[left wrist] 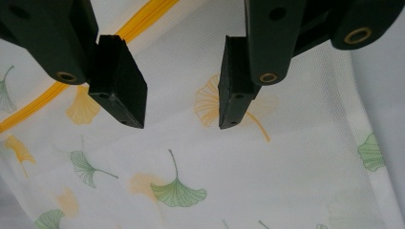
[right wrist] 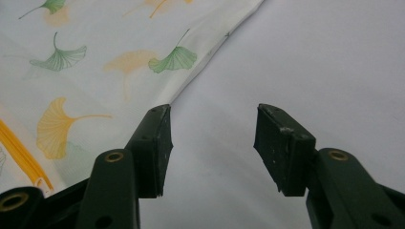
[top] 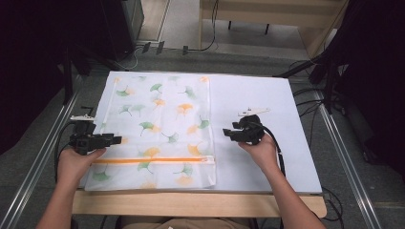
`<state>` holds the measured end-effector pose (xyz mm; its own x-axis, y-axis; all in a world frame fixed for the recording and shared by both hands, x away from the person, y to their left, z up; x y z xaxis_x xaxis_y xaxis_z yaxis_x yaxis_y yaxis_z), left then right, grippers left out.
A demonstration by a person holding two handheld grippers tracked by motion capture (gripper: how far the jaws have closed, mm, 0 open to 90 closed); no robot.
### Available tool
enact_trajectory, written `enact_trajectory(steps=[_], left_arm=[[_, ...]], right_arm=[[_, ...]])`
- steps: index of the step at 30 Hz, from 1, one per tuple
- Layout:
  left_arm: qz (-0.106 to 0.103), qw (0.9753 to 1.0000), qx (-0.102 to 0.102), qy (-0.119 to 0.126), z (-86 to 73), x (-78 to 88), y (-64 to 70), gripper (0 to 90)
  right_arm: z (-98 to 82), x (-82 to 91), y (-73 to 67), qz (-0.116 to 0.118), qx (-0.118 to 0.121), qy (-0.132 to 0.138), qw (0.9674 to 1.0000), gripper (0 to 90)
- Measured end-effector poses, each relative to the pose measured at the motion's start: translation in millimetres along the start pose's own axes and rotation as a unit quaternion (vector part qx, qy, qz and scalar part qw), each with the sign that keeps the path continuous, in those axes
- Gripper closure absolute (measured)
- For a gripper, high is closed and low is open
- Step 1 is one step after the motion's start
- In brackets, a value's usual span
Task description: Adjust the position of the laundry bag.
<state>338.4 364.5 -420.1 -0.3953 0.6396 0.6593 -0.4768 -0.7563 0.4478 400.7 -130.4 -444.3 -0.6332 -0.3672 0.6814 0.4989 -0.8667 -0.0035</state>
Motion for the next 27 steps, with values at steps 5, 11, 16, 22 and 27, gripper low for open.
enact_trajectory(steps=[5,11,16,22,27], left_arm=[[-0.024,0.9984,0.050,-0.009,0.6,2.1,-3.9,43.8],[-0.024,0.9991,0.034,-0.002,0.3,3.4,-1.5,42.4],[-0.020,0.9994,0.030,-0.001,1.8,0.1,-0.7,42.6],[-0.022,0.9996,0.016,0.001,2.8,0.5,-0.1,41.7],[-0.023,0.9996,0.016,0.002,4.0,0.2,-1.0,41.8]], right_arm=[[-0.6,0.1,1.0,0.000,0.002,0.001,1.0000,49.8],[-0.3,1.4,1.4,0.012,-0.009,0.008,0.9999,51.0],[-0.2,1.7,1.9,0.018,-0.016,0.008,0.9997,50.4],[0.3,-0.9,-1.2,0.023,-0.010,0.002,0.9997,47.9],[0.4,-1.6,-3.4,0.021,0.001,0.000,0.9998,47.6]])
Point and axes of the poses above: each handheld gripper's, and its own axes: x roughly backward along the jaws, z roughly out of its top, y roughly to its right, the point moved 1 cm from there along -x, roughly forward along the jaws, and after that the axes turned 13 degrees about -z, right-handed, at the moved point
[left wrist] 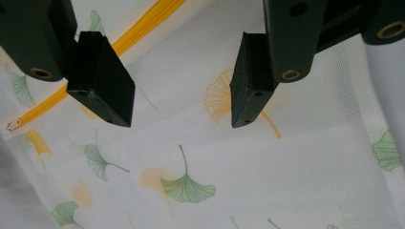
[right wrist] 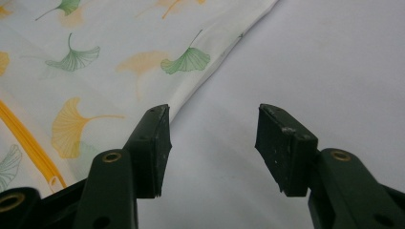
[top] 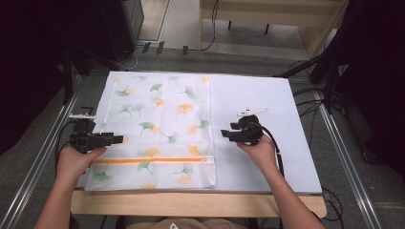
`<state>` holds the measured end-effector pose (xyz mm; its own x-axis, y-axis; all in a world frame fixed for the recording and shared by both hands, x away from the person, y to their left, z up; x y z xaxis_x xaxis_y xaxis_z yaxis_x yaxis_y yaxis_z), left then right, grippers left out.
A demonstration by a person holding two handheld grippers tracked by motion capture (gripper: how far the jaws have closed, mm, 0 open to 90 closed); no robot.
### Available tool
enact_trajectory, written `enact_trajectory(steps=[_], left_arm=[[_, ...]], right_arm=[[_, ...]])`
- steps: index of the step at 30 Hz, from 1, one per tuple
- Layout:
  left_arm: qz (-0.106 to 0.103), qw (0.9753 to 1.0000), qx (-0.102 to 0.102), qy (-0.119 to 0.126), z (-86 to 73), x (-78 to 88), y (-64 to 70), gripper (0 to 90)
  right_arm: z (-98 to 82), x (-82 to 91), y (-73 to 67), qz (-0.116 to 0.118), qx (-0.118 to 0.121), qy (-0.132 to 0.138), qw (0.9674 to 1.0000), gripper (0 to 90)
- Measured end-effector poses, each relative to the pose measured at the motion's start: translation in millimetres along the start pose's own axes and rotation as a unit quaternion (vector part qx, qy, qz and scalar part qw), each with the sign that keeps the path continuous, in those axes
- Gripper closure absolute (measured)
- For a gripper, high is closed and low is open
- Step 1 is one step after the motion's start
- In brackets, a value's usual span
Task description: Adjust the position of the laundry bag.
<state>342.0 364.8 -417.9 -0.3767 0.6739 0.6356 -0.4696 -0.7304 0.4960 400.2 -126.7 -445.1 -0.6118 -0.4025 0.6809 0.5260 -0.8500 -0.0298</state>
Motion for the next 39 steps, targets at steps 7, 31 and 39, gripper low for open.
enact_trajectory(steps=[7,31,39], left_arm=[[0.001,1.0000,0.000,-0.004,-0.9,0.0,-1.3,41.5],[0.006,0.9998,-0.016,-0.010,8.4,-8.1,0.6,41.3],[0.009,0.9998,-0.014,-0.009,6.7,-5.1,-1.4,41.2]], right_arm=[[4.3,-0.5,0.1,0.009,-0.011,0.012,0.9998,49.9],[-2.1,1.3,-6.0,0.007,0.000,-0.015,0.9999,46.2],[0.7,-4.0,-13.9,0.015,0.009,-0.020,0.9996,45.8]])
Point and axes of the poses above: each handheld gripper's, and its own axes: x roughly backward along the jaws, z roughly out of its top, y roughly to its right, the point moved 1 cm from there along -x, roughly forward along the jaws, and after that the axes turned 13 degrees about -z, right-handed, at the moved point
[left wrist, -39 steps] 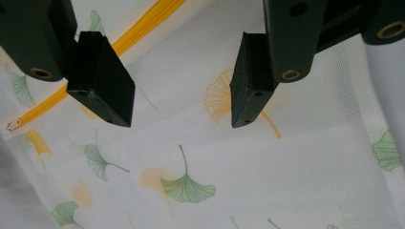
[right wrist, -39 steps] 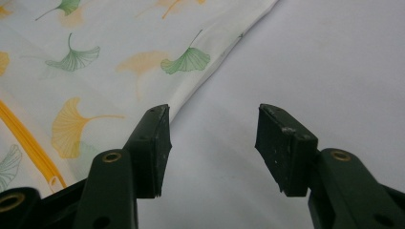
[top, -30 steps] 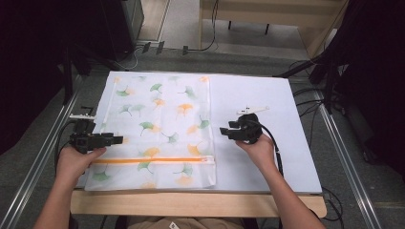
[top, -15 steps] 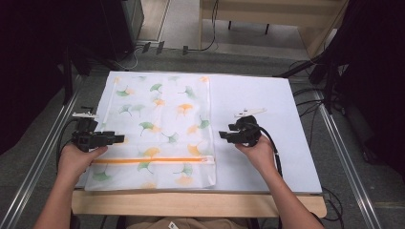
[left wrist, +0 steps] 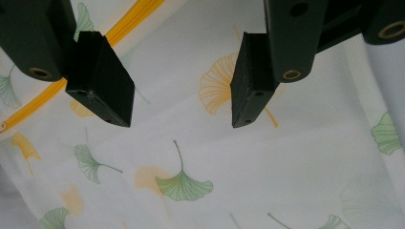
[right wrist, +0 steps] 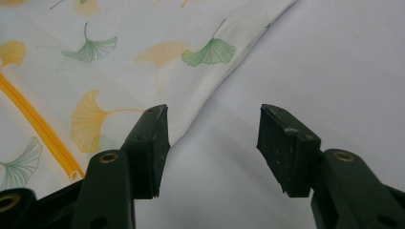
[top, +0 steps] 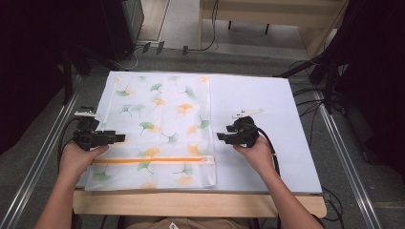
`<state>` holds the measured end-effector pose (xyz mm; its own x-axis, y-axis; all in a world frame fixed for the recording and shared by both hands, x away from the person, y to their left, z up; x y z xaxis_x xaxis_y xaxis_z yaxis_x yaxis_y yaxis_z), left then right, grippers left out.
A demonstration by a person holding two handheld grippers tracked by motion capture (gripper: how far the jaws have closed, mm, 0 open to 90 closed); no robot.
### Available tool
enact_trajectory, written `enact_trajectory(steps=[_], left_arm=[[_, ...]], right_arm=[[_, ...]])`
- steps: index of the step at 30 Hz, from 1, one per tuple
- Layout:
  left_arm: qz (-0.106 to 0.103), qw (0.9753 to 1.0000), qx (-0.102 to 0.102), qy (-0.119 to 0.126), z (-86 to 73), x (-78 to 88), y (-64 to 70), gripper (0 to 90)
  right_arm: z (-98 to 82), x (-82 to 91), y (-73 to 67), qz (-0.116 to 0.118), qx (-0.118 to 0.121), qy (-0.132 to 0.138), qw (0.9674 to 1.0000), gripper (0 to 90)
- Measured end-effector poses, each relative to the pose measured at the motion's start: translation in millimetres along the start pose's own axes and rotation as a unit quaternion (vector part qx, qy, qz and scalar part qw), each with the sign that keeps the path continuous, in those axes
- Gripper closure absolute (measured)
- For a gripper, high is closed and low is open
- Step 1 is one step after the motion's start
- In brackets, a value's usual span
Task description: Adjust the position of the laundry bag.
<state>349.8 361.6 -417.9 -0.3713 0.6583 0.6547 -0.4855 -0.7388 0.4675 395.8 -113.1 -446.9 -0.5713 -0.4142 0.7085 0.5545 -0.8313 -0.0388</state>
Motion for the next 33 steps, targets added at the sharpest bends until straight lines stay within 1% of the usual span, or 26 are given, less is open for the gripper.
enact_trajectory(steps=[4,6,7,9,11,12,13,15,18,20,21,23,24,26,27,29,30,33], left_arm=[[0.007,1.0000,0.003,0.001,-5.1,4.8,-1.6,41.3],[0.012,0.9999,0.008,0.001,-10.2,10.0,-3.5,41.3],[0.012,0.9999,0.008,0.001,-10.2,10.0,-3.5,41.3],[0.017,0.9998,0.011,0.005,-13.2,13.3,-4.7,41.3],[0.021,0.9997,0.014,0.007,-16.2,17.0,-6.2,41.3],[0.028,0.9995,0.015,0.008,-19.4,19.2,-7.5,41.4],[0.028,0.9995,0.015,0.008,-19.4,19.2,-7.5,41.4],[0.035,0.9992,0.016,0.008,-22.1,20.3,-8.0,41.5],[0.039,0.9989,0.021,0.011,-25.9,24.2,-10.4,41.5],[0.051,0.9983,0.026,0.011,-29.6,28.5,-14.4,41.4],[0.051,0.9983,0.026,0.011,-29.6,28.5,-14.4,41.5],[0.055,0.9980,0.030,0.013,-31.3,30.0,-16.7,41.5],[0.063,0.9974,0.031,0.016,-32.3,31.1,-17.8,41.6],[0.066,0.9969,0.037,0.020,-33.2,32.9,-20.2,41.8],[0.068,0.9968,0.038,0.018,-33.8,33.5,-21.9,41.6],[0.073,0.9962,0.044,0.015,-35.1,33.3,-25.8,41.6],[0.076,0.9959,0.046,0.013,-35.6,32.8,-27.7,41.6],[0.082,0.9952,0.051,0.014,-36.0,32.6,-32.6,41.6]], right_arm=[[3.1,-4.0,-5.6,0.005,0.005,-0.004,1.0000,45.5],[6.9,-8.5,-8.9,0.009,0.012,-0.001,0.9999,45.5],[6.9,-8.5,-8.9,0.009,0.012,-0.001,0.9999,45.5],[9.0,-11.8,-10.9,0.014,0.014,-0.003,0.9998,45.5],[11.1,-15.5,-13.8,0.013,0.017,-0.006,0.9998,45.5],[12.8,-19.1,-15.6,0.014,0.020,-0.007,0.9997,45.7],[12.8,-19.1,-15.6,0.014,0.020,-0.007,0.9997,45.7],[15.0,-22.6,-17.3,0.014,0.021,-0.012,0.9996,45.8],[18.4,-27.1,-17.8,0.016,0.019,-0.011,0.9996,45.9],[20.4,-32.2,-17.4,0.016,0.021,-0.014,0.9996,45.8],[20.4,-32.2,-17.4,0.016,0.021,-0.014,0.9996,45.8],[21.4,-35.2,-17.7,0.015,0.020,-0.018,0.9995,45.8],[21.7,-36.1,-17.9,0.013,0.018,-0.020,0.9996,45.8],[22.8,-39.7,-18.0,0.012,0.022,-0.021,0.9995,45.7],[22.8,-43.3,-18.1,0.006,0.020,-0.020,0.9996,45.7],[22.6,-44.9,-18.1,0.004,0.020,-0.022,0.9996,45.6],[22.8,-47.0,-17.4,0.000,0.023,-0.020,0.9995,45.4],[22.2,-52.8,-15.2,-0.011,0.021,-0.023,0.9995,45.4]])
Point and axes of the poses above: each handheld gripper's, and its own axes: x roughly backward along the jaws, z roughly out of its top, y roughly to its right, the point moved 1 cm from there along -x, roughly forward along the jaws, and after that the axes turned 13 degrees about -z, right-handed, at the moved point
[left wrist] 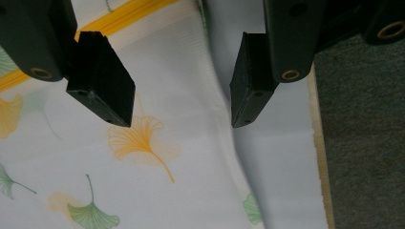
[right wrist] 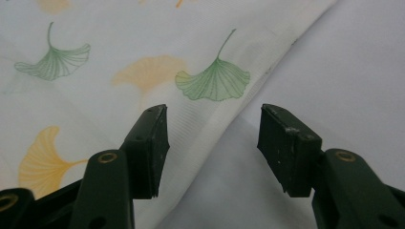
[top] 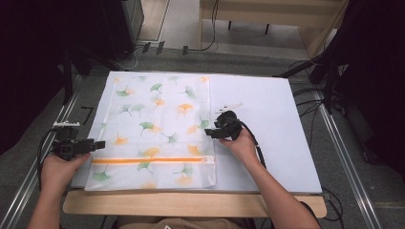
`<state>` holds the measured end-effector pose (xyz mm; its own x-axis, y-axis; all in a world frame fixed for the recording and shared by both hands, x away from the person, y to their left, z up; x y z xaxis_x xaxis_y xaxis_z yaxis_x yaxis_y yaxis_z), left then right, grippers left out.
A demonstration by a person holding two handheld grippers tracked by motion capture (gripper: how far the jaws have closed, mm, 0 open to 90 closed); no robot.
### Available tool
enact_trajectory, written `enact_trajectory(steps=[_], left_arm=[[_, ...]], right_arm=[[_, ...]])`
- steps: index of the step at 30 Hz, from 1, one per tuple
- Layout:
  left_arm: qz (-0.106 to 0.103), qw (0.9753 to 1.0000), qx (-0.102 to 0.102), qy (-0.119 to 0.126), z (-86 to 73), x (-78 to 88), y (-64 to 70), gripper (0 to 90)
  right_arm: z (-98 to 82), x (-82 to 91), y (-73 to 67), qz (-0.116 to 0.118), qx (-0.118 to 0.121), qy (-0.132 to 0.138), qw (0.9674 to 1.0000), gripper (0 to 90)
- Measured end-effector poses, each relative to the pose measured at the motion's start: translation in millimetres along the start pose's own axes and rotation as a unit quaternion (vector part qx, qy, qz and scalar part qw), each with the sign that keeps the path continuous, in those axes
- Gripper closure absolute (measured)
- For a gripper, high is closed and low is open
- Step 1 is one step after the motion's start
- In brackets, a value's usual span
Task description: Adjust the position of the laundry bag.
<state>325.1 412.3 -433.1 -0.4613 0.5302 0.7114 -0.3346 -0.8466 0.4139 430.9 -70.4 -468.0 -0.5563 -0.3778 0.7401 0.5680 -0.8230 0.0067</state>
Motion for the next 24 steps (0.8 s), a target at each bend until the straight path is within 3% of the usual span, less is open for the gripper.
enact_trajectory(steps=[4,11,16,19,22,23,24], left_arm=[[0.010,0.9999,0.008,-0.009,-0.8,-2.8,-5.8,41.5],[0.005,0.9998,0.017,-0.014,-2.3,-9.2,-9.5,42.7],[-0.002,0.9997,0.013,-0.019,-1.6,-14.4,-4.5,53.0],[-0.007,0.9996,0.016,-0.021,-1.5,-15.9,-4.3,63.5],[-0.007,0.9995,0.022,-0.021,-1.5,-15.8,-4.9,67.3],[-0.011,0.9994,0.027,-0.020,-1.3,-15.8,-5.7,67.0],[-0.014,0.9990,0.038,-0.017,-0.9,-15.6,-6.4,67.0]], right_arm=[[-1.1,-6.6,1.2,-0.005,-0.002,-0.010,0.9999,45.1],[0.2,-10.9,-3.2,-0.015,0.005,-0.005,0.9999,45.3],[1.9,-14.0,-10.6,-0.027,0.020,0.004,0.9994,46.7],[2.4,-13.3,-13.2,-0.028,0.027,0.002,0.9992,54.3],[2.7,-13.6,-15.1,-0.031,0.027,0.001,0.9992,59.6],[3.3,-13.6,-16.8,-0.041,0.028,0.001,0.9988,65.1],[3.3,-13.6,-16.8,-0.041,0.028,0.001,0.9988,65.1]])
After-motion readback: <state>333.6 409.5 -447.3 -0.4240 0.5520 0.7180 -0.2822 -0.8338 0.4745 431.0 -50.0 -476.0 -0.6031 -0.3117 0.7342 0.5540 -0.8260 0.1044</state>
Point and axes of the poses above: each handheld gripper's, and its own axes: x roughly backward along the jaws, z roughly out of its top, y roughly to its right, the point moved 1 cm from there along -x, roughly forward along the jaws, and after that the axes turned 13 degrees about -z, right-handed, at the moved point
